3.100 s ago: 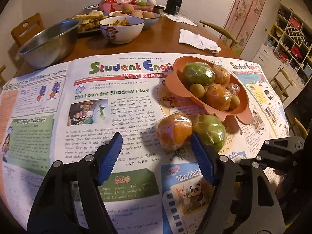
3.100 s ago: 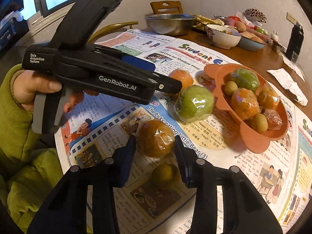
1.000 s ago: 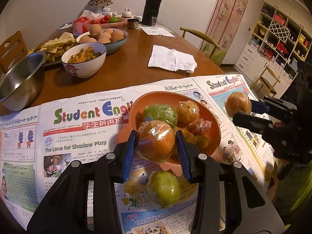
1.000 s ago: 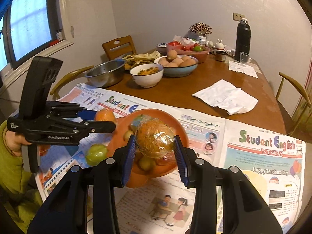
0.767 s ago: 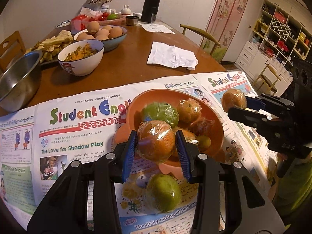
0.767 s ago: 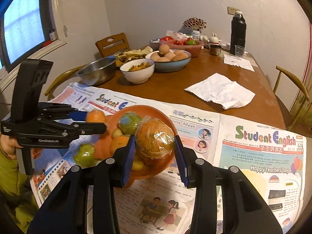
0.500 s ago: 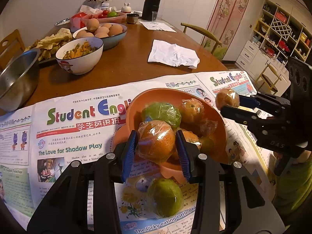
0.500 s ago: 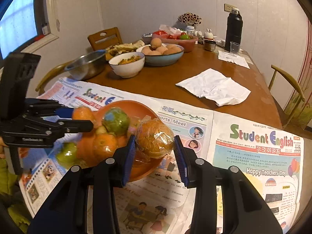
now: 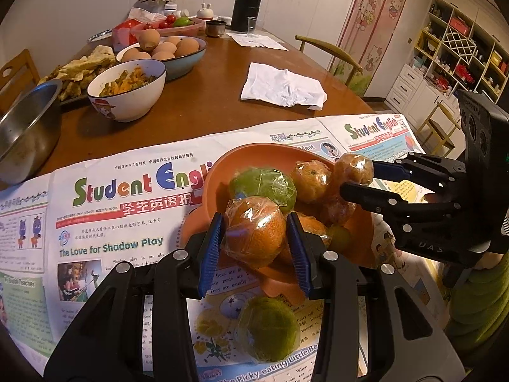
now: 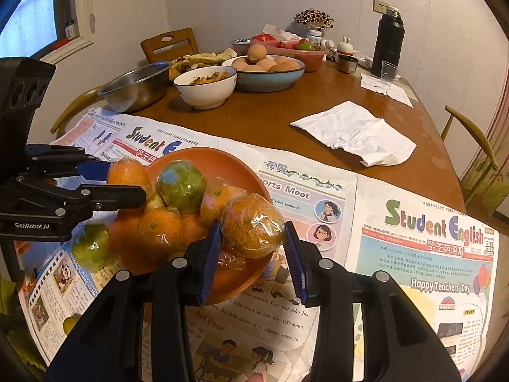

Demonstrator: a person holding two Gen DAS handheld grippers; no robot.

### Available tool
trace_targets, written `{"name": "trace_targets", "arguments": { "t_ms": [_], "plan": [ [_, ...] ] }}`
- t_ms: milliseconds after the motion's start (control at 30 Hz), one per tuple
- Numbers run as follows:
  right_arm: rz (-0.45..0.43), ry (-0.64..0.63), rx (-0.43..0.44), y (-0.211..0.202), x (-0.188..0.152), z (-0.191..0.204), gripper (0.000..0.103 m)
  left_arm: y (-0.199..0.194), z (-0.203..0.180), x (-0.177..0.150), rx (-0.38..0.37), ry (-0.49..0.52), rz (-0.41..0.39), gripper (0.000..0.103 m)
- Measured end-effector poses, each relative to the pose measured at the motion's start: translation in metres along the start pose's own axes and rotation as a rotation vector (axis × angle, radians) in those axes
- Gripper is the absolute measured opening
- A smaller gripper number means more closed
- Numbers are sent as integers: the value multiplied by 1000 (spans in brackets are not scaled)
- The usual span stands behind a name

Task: Organize fruits
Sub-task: 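Carry both orange bagged fruits over the orange plate with both tools, then open both tools to release the orange bagged fruits onto the plate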

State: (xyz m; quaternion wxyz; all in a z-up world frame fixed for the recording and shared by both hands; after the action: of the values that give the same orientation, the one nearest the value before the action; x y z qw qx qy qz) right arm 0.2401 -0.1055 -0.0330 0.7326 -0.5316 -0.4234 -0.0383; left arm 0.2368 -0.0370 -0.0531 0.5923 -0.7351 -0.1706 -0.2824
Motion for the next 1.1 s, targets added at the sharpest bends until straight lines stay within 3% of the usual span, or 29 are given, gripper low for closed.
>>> {"name": "trace_targets", "arguments": {
  "t_ms": [300,1100],
  "plan": [
    [-11,4,-4,-2,2,-1,44,0,-1,1,-2,3,-6,33],
    [-11,-23,17,-5,3,12,42,-10,-1,2,7,-2,-26,33]
  ]
}}
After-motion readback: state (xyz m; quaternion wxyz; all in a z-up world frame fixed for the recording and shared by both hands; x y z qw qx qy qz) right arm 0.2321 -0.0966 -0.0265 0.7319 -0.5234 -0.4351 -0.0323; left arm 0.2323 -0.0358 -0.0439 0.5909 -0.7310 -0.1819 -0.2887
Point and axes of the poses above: each gripper's, at about its wrist camera, not at the fingertips, and y roughly the way its jaws point, z to its left, x to its top, the point moved 8 cm from there along y, roughly the way its jaws point, and after that the axes turned 3 degrees about x, right-handed, at the moved point
